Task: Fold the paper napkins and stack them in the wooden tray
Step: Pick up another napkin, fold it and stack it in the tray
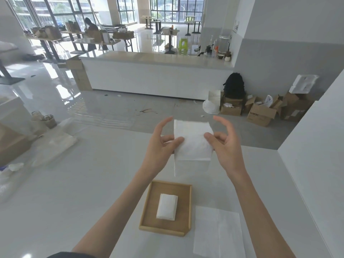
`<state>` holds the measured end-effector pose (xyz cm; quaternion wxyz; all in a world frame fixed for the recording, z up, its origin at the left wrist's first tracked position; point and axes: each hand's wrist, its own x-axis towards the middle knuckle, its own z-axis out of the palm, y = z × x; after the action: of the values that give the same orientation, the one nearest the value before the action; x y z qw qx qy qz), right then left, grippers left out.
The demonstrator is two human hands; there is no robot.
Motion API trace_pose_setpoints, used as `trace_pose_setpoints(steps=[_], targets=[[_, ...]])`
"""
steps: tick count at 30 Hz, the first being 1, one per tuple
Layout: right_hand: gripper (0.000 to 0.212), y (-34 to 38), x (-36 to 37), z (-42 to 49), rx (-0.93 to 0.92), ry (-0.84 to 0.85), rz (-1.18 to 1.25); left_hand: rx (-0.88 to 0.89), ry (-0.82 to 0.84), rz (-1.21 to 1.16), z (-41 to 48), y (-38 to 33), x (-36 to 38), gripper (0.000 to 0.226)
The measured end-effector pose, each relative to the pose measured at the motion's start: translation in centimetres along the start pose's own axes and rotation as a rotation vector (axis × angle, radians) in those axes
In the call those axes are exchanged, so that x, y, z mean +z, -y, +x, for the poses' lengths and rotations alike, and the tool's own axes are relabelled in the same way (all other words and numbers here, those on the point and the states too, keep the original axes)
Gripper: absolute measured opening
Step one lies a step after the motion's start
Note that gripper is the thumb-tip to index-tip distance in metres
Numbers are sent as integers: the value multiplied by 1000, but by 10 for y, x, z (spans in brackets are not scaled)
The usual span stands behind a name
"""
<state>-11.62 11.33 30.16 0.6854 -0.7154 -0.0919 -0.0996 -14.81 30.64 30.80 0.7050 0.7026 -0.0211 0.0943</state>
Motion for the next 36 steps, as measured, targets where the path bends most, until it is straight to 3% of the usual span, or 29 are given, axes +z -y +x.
trace_pose_setpoints(steps=[2,7,20,26,30,36], targets=[[37,-1,-3,2,-21,-3,-4,67,-30,80,2,6,-2,57],[23,1,-8,4,-57,76,-127,104,-78,243,7,2,-4,22],[16,7,-5,11,-92,-25,-249,132,-194,284,15,-5,7,20],[17,17,-9,12,-125,36,-293,254,-126,420,21,-11,2,10],[10,29,-10,14,-55,77,-159,200,-26,203,22,-21,-1,8],[10,38,-16,21,26,22,-74,142,171,25,17,-16,-4,60]])
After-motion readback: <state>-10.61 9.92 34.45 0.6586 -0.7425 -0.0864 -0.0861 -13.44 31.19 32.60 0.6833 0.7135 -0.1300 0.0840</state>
